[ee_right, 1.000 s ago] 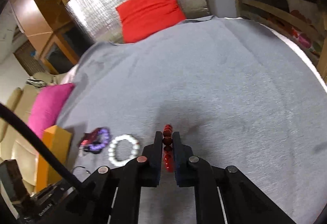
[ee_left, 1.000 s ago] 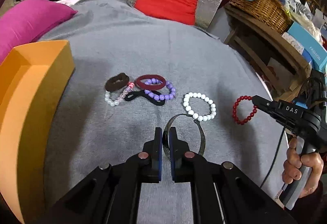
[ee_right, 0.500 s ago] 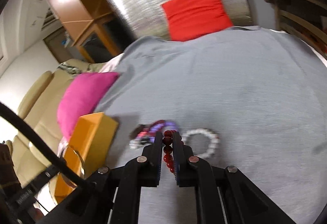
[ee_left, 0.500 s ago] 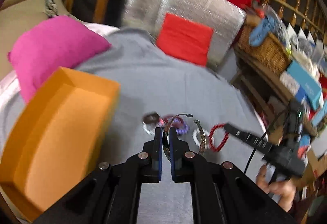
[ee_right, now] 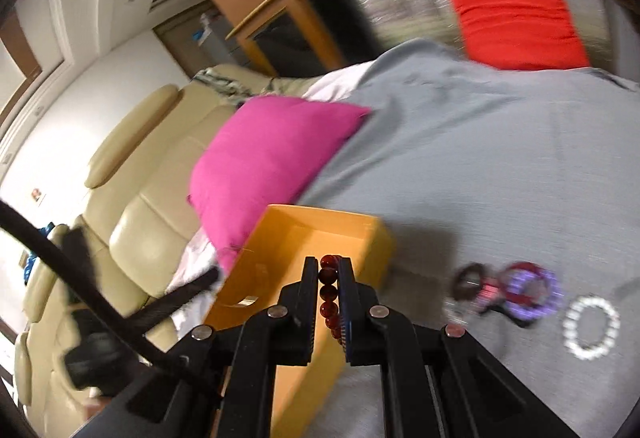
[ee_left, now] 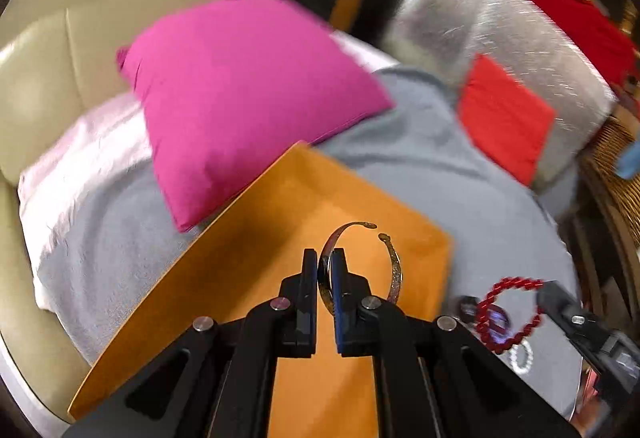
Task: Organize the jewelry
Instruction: 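Carry both bracelets into the orange box and open both tools, then move both tools back to the jewelry on the table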
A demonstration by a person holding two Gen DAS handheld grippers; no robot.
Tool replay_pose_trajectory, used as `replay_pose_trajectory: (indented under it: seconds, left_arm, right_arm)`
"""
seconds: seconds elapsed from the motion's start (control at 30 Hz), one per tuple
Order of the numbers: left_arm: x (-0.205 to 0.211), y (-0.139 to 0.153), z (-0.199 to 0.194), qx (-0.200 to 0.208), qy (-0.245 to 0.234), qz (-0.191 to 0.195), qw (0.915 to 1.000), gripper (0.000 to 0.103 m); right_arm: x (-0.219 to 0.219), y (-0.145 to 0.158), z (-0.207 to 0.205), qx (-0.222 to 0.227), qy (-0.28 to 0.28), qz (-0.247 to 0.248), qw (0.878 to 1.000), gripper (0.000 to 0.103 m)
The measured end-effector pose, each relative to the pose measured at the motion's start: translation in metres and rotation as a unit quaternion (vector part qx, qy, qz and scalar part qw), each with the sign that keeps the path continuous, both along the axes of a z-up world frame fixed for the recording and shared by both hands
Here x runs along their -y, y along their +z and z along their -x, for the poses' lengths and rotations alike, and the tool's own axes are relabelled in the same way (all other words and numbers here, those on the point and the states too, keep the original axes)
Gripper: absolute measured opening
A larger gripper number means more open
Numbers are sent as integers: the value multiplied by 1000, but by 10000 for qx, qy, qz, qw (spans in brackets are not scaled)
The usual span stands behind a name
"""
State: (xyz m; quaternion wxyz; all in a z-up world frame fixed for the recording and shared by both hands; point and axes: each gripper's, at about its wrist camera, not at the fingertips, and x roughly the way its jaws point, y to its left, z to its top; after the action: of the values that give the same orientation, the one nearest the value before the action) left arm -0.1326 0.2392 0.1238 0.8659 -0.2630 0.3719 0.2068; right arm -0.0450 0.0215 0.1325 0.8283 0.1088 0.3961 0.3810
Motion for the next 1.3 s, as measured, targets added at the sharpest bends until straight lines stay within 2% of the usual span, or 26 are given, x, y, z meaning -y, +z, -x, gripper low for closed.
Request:
replay_pose_trajectory:
  seconds: [0.17, 0.4, 0.5, 0.67, 0.8, 0.87, 0.93, 0.97, 1.1, 1.2, 1.3]
  left_arm:
    - [-23, -23, -14, -196, 111, 110, 9997, 6]
    - [-39, -42, -36, -362, 199, 122, 9991, 6]
    - [-39, -49, -44, -442, 225, 42, 9988, 6]
    - [-43, -65, -59, -634, 182, 118, 9978, 6]
    - [-47, -72, -65, -651, 228, 315, 9971, 7]
    - [-47, -72, -64, -584, 192, 439, 9971, 15]
    - [-46, -66, -62, -493, 189, 428, 9977, 42]
    - [-45, -62, -60, -445, 208, 343, 9982, 45]
    - [-35, -44, -56, -223, 139, 151, 9995, 49]
    - [-20, -23, -51, -57, 109, -220, 9997, 51]
    - [0, -3, -46, 162, 29, -626, 9979, 58]
  right_arm:
    - [-52, -12, -17, -209, 236, 164, 9994, 11]
    - [-107, -41, -39, -422, 295, 803, 9954, 11]
    - [-118, -52, -47, -483, 258, 986, 9936, 11]
    - [-113, -68, -61, -599, 182, 1232, 9904, 11]
    - [-112, -76, -66, -584, 139, 1488, 9870, 12]
    - [-114, -78, -68, -615, 121, 1538, 9861, 13]
    - [-111, -74, -69, -543, 60, 1572, 9861, 29]
    - [-111, -72, -68, -513, 65, 1540, 9867, 32]
    - [-94, -52, -59, -194, -60, 1158, 9931, 33]
    - [-68, -36, -51, 50, -181, 842, 9963, 33]
    - [-23, -23, -41, 190, -407, 657, 9968, 33]
